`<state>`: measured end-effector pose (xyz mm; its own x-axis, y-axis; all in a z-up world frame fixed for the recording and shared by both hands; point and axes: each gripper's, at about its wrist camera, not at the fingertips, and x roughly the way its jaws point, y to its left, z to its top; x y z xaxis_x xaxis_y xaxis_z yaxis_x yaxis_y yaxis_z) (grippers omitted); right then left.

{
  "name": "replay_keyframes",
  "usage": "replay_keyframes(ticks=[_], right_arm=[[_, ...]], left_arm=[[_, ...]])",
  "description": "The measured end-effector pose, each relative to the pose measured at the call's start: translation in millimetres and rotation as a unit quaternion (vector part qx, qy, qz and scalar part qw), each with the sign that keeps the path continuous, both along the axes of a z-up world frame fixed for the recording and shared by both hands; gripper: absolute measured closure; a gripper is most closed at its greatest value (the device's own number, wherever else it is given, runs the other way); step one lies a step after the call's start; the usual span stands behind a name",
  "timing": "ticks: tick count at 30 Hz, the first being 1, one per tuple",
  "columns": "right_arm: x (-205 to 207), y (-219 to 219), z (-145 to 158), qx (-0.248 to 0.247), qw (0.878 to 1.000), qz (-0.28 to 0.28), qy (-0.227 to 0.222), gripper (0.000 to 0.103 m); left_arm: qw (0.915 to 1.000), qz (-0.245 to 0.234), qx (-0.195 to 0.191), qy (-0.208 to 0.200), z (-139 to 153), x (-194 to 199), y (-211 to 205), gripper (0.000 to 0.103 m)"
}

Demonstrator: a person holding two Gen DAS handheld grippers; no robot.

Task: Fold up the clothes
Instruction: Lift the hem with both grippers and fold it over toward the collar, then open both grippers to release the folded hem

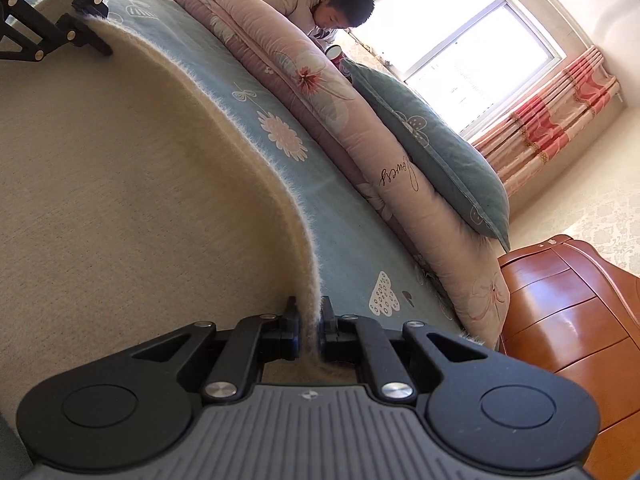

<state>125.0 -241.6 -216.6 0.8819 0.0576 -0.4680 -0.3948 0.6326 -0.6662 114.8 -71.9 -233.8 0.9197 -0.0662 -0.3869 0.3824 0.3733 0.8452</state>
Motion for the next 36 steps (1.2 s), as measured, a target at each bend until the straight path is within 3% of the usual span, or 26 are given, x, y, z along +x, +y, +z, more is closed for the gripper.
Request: replay_keyframes(ticks=[8,15,18,20,21,23,28,30,32,36], right_arm=[[66,10,-26,0.015,0.999,-0.019,0.022,0.094],[79,18,-59,0.005,0.999,-0.017,0.041,0.093],[77,20,-61,0.003,0.999,-0.018,0.035,0.089],[76,19,-57,0.009,0.999,-0.023,0.03,0.075],[75,19,-55,0.012,0.999,-0.026,0.026,0.07],[71,14,-45,0.039,0.999,-0.024,0.026,0.047],[54,-4,-12,0.116,0.992,-0.019,0.049,0.042],[45,-11,0,0.14,0.988,-0.02,0.054,0.038],[32,-16,7,0.157,0.986,-0.02,0.06,0.036],[3,-25,14,0.179,0.981,-0.016,0.077,0.036]], left_arm=[[0.9994,0.026,-0.007,0.023,-20,47,-2,0.098],[0.9982,0.032,-0.008,0.05,-46,54,6,0.098],[0.9952,0.047,-0.054,0.066,-30,54,18,0.098],[0.9918,0.057,-0.085,0.077,-20,54,26,0.096],[0.9897,0.062,-0.1,0.082,-14,54,30,0.087],[0.9846,0.072,-0.13,0.092,-4,53,39,0.087],[0.9645,0.101,-0.216,0.114,28,52,65,0.086],[0.9526,0.116,-0.256,0.116,43,46,81,0.075],[0.9384,0.13,-0.295,0.125,52,40,97,0.062],[0.9007,0.154,-0.366,0.176,49,20,122,0.059]])
